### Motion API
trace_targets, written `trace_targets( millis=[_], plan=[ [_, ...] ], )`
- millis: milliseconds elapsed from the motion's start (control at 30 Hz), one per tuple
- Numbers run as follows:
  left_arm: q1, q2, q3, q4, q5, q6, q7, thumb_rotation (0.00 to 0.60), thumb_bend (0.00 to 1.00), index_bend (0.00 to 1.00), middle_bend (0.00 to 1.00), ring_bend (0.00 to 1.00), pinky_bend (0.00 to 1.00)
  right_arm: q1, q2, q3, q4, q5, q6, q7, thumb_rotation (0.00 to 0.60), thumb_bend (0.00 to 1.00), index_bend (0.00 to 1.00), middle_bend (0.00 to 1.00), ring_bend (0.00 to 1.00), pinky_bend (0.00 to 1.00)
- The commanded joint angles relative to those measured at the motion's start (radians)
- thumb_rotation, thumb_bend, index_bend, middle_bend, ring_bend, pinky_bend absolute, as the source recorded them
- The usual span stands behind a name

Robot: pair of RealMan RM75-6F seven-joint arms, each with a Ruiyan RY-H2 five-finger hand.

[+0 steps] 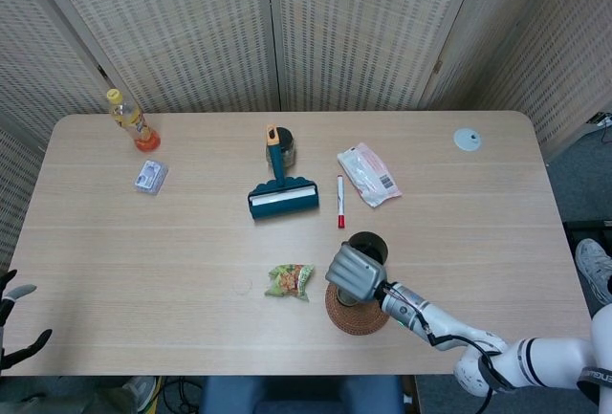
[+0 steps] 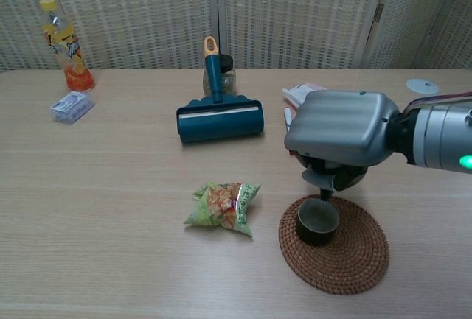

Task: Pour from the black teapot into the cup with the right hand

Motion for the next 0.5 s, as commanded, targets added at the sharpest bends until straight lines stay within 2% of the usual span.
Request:
trace_targets(
  millis=[33, 500],
  plan=[
    [0.001, 0.0, 0.0, 0.0, 0.0, 0.0, 0.0, 0.6, 0.18, 0.28, 0.1, 0.12, 0.04, -0.002, -0.001, 0.001, -0.002, 0.007, 0.002, 0.009, 0.572, 0.58, 1.0, 0.95, 0.91, 0.63],
    [-0.006, -0.002, 0.0, -0.01, 0.007, -0.009, 0.014, 0.6, 0.18, 0.28, 0.1, 0.12, 0.04, -0.038, 0.02, 0.007, -0.007, 0.009, 0.038, 0.148, 0.572, 0.57, 1.0, 0.95, 0.91, 0.64]
  ],
)
